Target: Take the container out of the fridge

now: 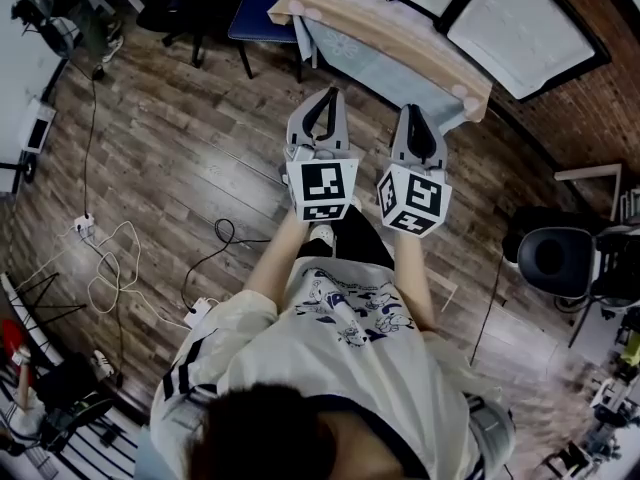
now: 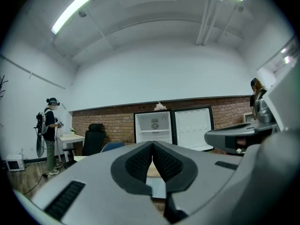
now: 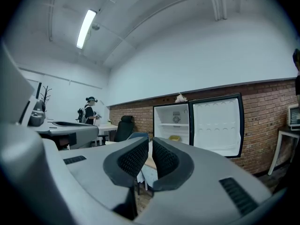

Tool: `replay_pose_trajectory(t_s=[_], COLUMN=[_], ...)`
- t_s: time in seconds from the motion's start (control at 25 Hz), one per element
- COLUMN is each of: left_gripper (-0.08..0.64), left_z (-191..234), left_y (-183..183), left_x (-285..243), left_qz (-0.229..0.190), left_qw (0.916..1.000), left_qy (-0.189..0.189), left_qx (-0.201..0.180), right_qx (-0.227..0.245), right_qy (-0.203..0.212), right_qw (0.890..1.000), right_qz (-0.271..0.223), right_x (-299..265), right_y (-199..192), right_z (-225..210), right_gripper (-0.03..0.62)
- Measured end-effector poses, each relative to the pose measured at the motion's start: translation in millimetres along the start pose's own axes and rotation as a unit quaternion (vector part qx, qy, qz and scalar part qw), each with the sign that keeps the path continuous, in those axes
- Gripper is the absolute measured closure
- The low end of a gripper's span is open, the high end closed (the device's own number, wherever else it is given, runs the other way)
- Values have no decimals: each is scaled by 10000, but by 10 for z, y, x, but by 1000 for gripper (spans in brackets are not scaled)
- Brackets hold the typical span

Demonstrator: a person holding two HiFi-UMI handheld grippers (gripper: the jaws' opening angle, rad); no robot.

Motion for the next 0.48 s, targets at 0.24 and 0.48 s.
replay_pose_trajectory(t_s=[0.24,0.48], left_gripper=[543,543], left_z=[1,45], left_y=[-96,-100], left_x=[-350,-859], left_qz=[134,173], left_qw=[9999,9998], left_qy=[-45,32], left_qx=[18,-6], right_qx=[-79,-121], right_qy=[-73,2], right_qw=[9999,9998], right_qz=[114,160], right_x=[-351,-857], right_y=[-56,-23], right_z=[-140,-340], right_gripper=[546,546])
Point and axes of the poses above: the fingertips, and each gripper's own axes: x backward along the fingers, z to its left, y out of its top, the point moved 6 cm from there along x, backward along the fingers, and after that the axes turned 8 degrees about -x, right-handed, at the moved point
